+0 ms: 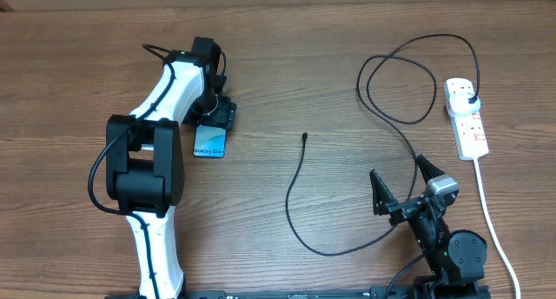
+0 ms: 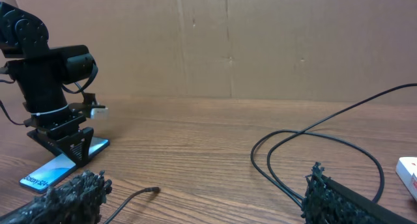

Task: Plug charger to phone and switch on socket
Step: 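Close the left gripper on the phone and lift it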

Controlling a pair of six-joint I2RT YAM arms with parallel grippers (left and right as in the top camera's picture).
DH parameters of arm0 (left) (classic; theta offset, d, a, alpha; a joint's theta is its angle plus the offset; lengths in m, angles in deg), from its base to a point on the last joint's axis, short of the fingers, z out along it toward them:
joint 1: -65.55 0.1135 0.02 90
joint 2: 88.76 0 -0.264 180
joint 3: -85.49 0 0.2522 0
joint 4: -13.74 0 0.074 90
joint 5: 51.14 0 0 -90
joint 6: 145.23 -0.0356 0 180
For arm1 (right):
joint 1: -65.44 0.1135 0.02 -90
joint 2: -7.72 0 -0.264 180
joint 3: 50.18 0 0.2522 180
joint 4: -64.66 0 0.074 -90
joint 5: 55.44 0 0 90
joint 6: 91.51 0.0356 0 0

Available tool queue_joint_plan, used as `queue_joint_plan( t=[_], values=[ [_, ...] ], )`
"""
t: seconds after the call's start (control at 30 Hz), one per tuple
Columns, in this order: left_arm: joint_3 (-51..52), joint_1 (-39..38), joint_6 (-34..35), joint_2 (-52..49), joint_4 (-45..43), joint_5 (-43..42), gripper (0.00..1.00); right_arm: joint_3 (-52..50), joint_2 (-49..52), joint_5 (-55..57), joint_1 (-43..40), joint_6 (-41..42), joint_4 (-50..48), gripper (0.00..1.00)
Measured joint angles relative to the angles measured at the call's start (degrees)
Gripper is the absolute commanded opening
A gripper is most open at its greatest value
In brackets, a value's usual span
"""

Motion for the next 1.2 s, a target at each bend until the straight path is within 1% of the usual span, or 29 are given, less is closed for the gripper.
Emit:
queue_joint_plan(
  t=[0.17,0.57,0.73,0.83,1.0,1.2],
  values=[
    [-1.1,0.0,1.2,-0.4,3.5,-0.4,0.76,0.0,0.0,0.0,0.0,0.0,0.0,1.0],
    [-12.3,0.0,1.7,-2.3,11.7,-1.8,0.76,0.0,0.0,0.0,0.0,0.0,0.0,1.0],
    [-17.0,0.0,2.0,-2.3,15.0,-2.8,0.73,0.0,0.0,0.0,0.0,0.0,0.0,1.0],
    [-20.8,0.0,2.6,-2.3,17.1,-3.3,0.69,0.0,0.0,0.0,0.0,0.0,0.0,1.0],
    [-26.8,0.0,3.4,-2.4,21.7,-3.5,0.68,0.0,0.0,0.0,0.0,0.0,0.0,1.0],
    [-30.6,0.0,5.2,-2.4,24.0,-5.7,0.66,0.0,0.0,0.0,0.0,0.0,0.0,1.0]
  ],
)
